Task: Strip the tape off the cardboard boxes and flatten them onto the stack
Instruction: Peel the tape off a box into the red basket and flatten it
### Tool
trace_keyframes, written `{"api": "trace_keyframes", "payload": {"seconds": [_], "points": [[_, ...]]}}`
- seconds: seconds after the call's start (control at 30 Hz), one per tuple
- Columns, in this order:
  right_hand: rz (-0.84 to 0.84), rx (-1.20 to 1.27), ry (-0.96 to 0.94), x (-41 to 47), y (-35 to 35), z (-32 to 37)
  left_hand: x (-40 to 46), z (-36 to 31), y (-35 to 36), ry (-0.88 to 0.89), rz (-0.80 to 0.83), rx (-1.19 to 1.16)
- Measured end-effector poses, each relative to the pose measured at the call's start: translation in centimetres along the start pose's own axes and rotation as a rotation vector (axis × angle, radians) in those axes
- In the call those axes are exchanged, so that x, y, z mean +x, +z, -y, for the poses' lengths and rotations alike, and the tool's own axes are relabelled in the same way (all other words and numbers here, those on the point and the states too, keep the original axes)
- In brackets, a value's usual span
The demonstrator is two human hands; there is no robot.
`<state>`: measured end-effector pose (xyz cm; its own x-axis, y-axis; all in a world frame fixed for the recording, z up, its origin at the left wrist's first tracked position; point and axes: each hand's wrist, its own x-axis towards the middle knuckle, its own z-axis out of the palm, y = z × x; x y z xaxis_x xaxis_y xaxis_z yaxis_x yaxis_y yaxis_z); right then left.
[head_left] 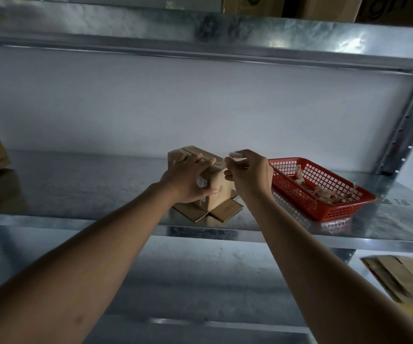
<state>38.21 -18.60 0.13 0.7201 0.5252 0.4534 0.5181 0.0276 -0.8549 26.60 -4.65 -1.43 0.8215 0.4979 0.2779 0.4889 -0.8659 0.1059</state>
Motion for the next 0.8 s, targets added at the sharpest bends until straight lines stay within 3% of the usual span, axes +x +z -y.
{"api": "trace_keyframes", "payload": {"seconds": [0.37,0.8], "points": [[0.02,-0.117,0.012,0.0,-2.3,0.6,2.2,-1.8,1.0,0.116,0.034,-0.022],[-0.223,-0.202,0.13,-0.5,-3.1,1.3,2.3,-2.8,0.5,0.098,0.088,-0.034]]}}
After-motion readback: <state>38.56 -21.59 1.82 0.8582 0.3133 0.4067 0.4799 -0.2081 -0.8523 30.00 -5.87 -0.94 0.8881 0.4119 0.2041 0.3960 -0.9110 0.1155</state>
